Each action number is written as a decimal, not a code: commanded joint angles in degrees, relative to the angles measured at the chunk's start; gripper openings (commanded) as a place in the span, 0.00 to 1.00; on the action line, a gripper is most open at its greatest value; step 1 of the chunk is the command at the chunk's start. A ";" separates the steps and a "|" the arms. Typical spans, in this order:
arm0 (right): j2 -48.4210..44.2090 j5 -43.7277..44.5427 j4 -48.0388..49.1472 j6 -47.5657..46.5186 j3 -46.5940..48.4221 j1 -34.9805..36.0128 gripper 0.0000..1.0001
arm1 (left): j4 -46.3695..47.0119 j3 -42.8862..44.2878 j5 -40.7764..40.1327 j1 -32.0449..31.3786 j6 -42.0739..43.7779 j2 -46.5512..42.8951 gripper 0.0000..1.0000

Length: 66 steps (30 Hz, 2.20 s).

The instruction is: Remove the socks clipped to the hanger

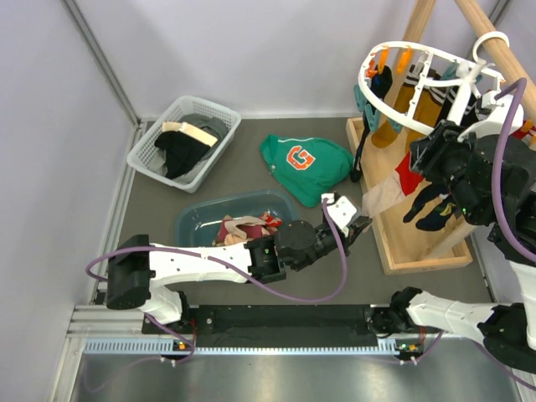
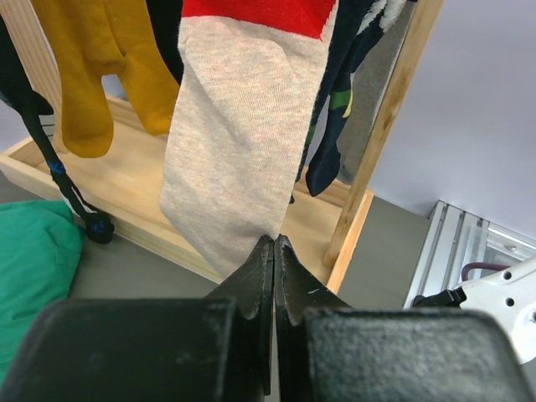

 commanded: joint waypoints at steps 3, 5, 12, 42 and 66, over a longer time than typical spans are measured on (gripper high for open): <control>0.25 0.62 2.97 0.20 0.45 0.09 0.47 | 1.13 0.50 -0.59 -0.34 0.78 -1.57 0.00; 0.69 1.60 2.71 0.20 0.54 0.09 0.47 | 1.13 0.42 -0.50 -0.43 0.78 -1.75 0.00; 1.66 3.45 3.06 -0.86 1.06 0.09 0.41 | 1.04 0.24 -0.86 -0.95 0.87 -1.84 0.00; -1.76 -0.24 7.45 0.90 -2.45 0.27 0.00 | -8.87 -16.98 -25.80 0.19 -10.63 -19.14 0.00; -1.77 -2.35 10.79 0.81 -4.56 0.18 0.00 | -70.05 -26.49 -36.36 19.88 -76.91 -27.51 0.10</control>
